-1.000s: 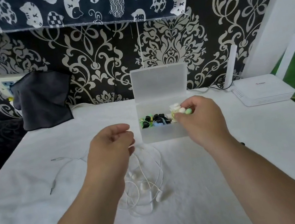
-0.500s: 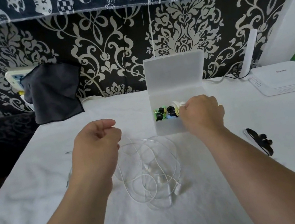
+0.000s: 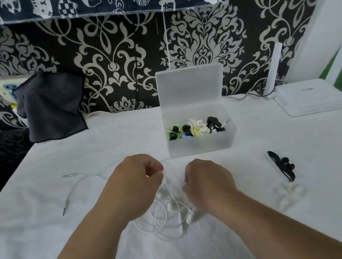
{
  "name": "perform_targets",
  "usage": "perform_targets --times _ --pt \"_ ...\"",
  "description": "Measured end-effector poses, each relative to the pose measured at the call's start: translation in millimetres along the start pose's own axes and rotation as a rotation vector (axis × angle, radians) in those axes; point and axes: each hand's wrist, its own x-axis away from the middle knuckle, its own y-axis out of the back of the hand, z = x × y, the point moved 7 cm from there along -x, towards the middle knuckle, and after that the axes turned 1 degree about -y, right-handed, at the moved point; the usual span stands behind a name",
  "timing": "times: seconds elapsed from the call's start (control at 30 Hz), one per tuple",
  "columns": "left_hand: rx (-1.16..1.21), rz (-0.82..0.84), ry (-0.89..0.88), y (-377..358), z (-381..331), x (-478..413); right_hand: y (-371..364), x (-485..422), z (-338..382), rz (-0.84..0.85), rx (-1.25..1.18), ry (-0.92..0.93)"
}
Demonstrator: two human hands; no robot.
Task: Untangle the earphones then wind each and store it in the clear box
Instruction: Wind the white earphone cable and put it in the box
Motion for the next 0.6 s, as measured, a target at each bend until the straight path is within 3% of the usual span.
perform_targets --times 0.2,0.27,0.37,0.47,0.6 --pt "-0.181 0.035 -0.353 -7.7 -38.5 5.8 60.1 24.2 1.7 0.022 -0.734 0.262" --pt "-0.125 -0.031 -0.369 -1.2 -46.7 5.0 83.4 31.6 -10.5 0.011 -0.977 0.286" --pt "-0.013 -0.195 -0.289 17.4 -47.2 -2.2 108.6 30.9 -52.3 -0.162 -1.199 0.157" --pt "0.178 -0.286 -0.183 29.3 -40.9 -8.0 115.9 32.3 -90.2 -0.233 -1.2 0.046" --pt "0.553 -0.339 -0.075 27.0 -34.7 -10.7 103.5 36.4 -106.2 -0.152 -0.866 0.054"
